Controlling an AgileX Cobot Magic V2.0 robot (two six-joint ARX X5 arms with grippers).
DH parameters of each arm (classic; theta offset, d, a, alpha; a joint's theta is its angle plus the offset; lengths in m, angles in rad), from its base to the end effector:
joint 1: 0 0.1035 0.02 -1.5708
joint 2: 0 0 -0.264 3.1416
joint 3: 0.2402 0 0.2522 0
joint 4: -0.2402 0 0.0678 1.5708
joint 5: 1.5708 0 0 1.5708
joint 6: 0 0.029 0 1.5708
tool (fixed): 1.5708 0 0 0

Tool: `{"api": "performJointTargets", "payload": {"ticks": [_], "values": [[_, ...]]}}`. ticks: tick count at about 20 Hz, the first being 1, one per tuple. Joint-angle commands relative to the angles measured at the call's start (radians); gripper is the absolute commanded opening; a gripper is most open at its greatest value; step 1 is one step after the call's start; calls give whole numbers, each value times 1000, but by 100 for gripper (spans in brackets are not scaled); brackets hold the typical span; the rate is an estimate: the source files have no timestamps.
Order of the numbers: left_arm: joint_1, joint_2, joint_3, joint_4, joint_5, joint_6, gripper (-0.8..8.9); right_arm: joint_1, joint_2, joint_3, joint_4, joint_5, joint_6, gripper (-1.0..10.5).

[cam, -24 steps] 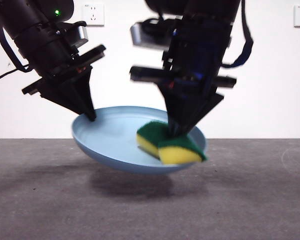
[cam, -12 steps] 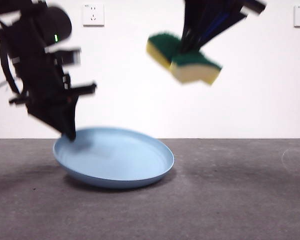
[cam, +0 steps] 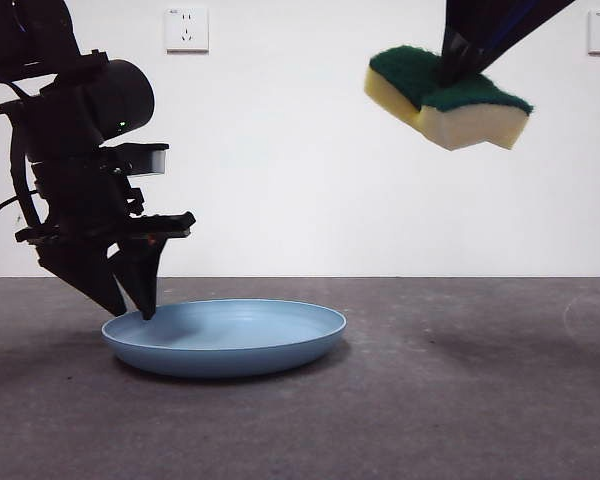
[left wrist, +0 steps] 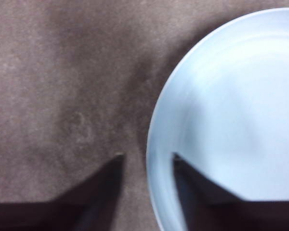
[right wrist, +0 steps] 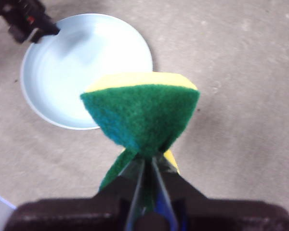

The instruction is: Pick up the plate,pick up the cloth,clean the plate with the cloth

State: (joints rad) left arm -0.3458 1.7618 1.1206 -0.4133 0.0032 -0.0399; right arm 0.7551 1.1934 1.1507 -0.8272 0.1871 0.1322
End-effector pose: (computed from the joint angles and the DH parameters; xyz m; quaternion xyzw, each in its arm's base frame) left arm 0.3293 -0.1188 0.1801 0.0688 0.4987 -0.1401 0.8526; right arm 0.1727 0.1552 0.3248 -0.1333 0.3914 0.2288 0.8813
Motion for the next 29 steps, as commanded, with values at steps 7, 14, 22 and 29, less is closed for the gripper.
{"api": "performJointTargets", "payload": {"ticks": [7,14,22,29], "values": [[-6,-248,-3,-10,2,14,467,-153,65,-11,37,-5,3,-17],[-37,-539,-3,-21,-1,7,467,-260,295,-11,164,-86,-23,-17],[-87,-650,-72,-11,-11,6,467,-322,636,-11,233,-137,-37,-16],[-87,-674,-133,-10,-13,7,467,-325,678,-11,237,-135,-44,185]]}}
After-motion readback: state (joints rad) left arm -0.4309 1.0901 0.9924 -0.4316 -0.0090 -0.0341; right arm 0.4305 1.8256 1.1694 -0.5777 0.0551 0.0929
